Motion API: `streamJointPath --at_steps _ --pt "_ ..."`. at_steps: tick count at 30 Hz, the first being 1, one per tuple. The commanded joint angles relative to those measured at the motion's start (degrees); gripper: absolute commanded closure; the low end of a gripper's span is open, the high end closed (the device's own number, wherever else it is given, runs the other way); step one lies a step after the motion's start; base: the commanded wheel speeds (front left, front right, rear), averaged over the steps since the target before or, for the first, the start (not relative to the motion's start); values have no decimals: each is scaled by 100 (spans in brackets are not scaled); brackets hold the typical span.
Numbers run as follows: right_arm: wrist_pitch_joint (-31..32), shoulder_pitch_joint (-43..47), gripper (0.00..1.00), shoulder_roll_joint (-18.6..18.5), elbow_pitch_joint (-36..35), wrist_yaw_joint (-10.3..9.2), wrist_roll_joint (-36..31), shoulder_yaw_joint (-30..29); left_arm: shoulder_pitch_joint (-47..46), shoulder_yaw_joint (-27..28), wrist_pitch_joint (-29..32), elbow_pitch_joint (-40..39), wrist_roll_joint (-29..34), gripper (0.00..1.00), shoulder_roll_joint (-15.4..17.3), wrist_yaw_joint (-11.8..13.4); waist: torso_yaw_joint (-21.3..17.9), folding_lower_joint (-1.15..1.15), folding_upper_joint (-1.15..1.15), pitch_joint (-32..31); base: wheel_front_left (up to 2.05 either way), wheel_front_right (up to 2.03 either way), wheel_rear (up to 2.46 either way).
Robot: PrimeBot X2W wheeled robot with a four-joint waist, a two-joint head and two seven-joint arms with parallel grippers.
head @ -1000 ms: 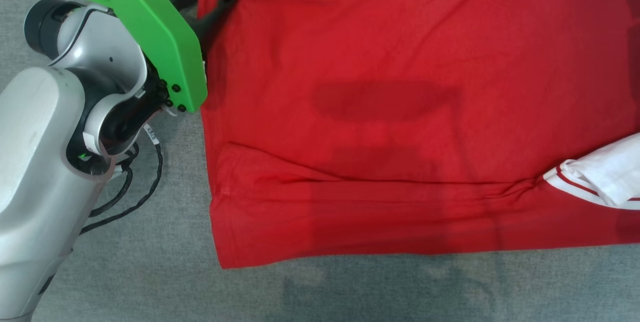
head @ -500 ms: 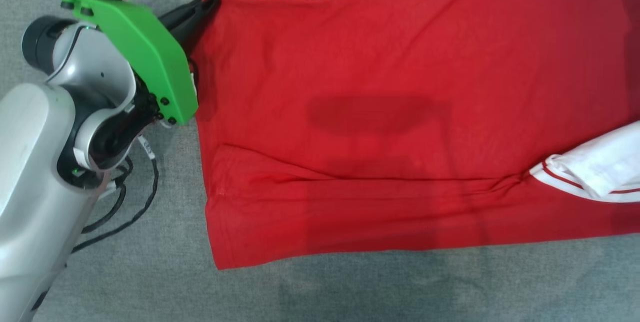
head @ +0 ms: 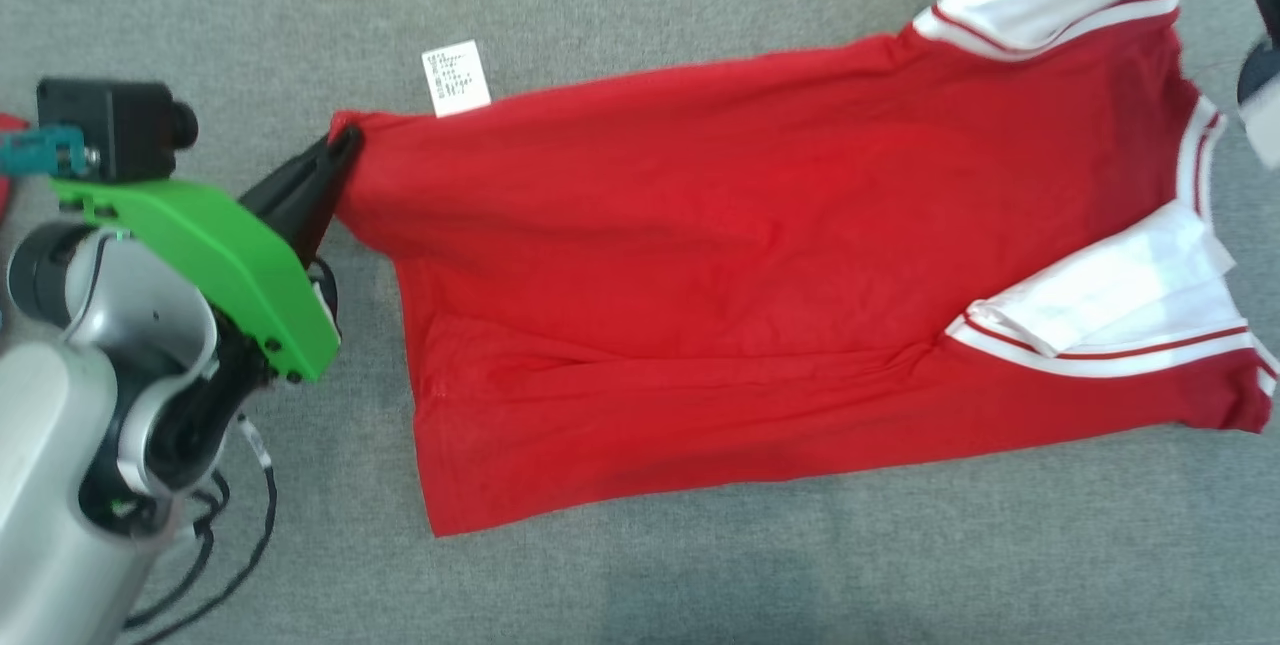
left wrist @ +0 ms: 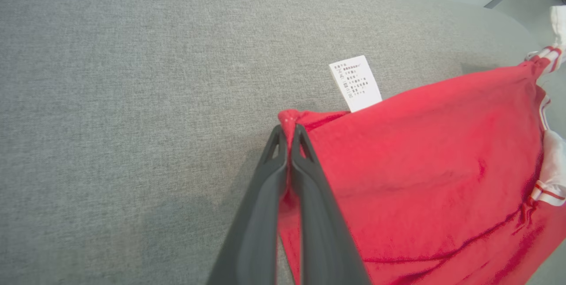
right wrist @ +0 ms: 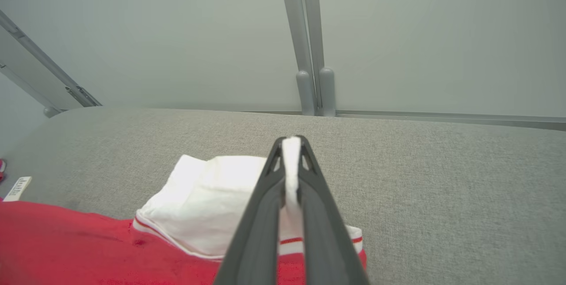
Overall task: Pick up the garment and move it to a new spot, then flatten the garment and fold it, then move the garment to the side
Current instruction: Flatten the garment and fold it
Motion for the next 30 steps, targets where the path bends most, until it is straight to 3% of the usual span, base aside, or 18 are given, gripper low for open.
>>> streamJointPath --at_steps 1,4,9,17,18,19,20,21,30 --pt "-93 354 100 -49 -186 0 92 -87 229 41 -102 -86 58 100 87 73 -246 0 37 -558 0 0 0" --pt "-222 1168 100 -124 -628 0 184 -362 673 80 -308 -381 70 100 139 176 -327 0 37 -704 0 0 0" --pt "-382 2673 100 123 -1307 0 263 -807 1574 -28 -802 -798 210 100 88 399 -436 0 37 -850 0 0 0" --pt "-568 3512 100 330 -1156 0 -91 -611 2805 -283 -1260 -880 43 100 -191 601 -543 0 37 -932 0 0 0" --pt "-607 3542 75 313 -1087 0 -186 -577 2864 -273 -1311 -806 27 95 -241 645 -536 0 37 -957 0 0 0" --pt "-645 3552 18 301 -1039 0 -277 -559 2888 -283 -1362 -741 122 64 -216 668 -538 0 37 -969 0 0 0" --pt "-648 3582 0 286 -984 0 -359 -554 2900 -289 -1421 -671 204 37 -208 713 -529 0 37 -988 0 0 0" --pt "-600 3628 0 282 -962 0 -360 -546 2912 -260 -1517 -620 257 2 -228 755 -518 0 37 -1002 0 0 0" --pt "223 3593 0 260 -1076 0 -443 -1133 3220 19 -2235 -737 623 0 -177 1047 -514 0 37 -1023 0 0 0"
